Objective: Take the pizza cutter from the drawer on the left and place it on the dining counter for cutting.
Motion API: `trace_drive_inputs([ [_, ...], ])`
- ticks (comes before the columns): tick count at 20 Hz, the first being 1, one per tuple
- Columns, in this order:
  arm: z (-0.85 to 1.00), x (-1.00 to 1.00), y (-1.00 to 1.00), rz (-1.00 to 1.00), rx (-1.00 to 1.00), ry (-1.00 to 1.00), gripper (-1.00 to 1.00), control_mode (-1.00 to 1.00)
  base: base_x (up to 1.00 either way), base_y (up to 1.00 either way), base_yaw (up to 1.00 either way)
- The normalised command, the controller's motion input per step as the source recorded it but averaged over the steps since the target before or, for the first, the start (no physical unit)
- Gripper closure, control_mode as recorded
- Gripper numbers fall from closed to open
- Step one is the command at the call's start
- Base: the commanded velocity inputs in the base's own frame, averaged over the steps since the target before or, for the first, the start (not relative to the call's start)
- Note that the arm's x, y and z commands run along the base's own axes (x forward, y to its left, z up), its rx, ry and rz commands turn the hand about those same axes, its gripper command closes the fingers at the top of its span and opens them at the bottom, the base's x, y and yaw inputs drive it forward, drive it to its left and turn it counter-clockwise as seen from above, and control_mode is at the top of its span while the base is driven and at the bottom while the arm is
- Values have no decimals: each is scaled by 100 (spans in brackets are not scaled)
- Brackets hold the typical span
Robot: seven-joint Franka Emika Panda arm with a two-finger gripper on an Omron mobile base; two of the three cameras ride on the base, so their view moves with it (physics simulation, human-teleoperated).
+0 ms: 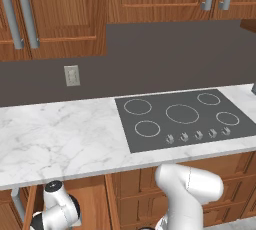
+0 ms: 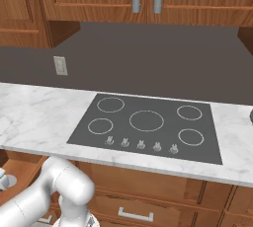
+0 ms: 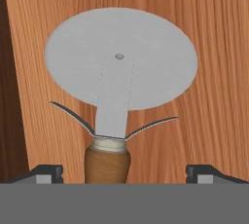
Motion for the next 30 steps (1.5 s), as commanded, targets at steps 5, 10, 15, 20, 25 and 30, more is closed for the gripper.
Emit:
trace_drive_inputs([
  [5,-11,0,14,0,0,0,-100,-100,0,0,0],
  [10,-17,0,10,0,0,0,-100,-100,0,0,0],
  [15,-24,0,7,0,-1,0,-100,-100,0,0,0],
  [20,-17,0,6,0,0,0,-100,-100,0,0,0],
  [25,-11,0,4,0,0,0,-100,-100,0,0,0],
  [30,-16,0,4,0,0,0,-100,-100,0,0,0],
])
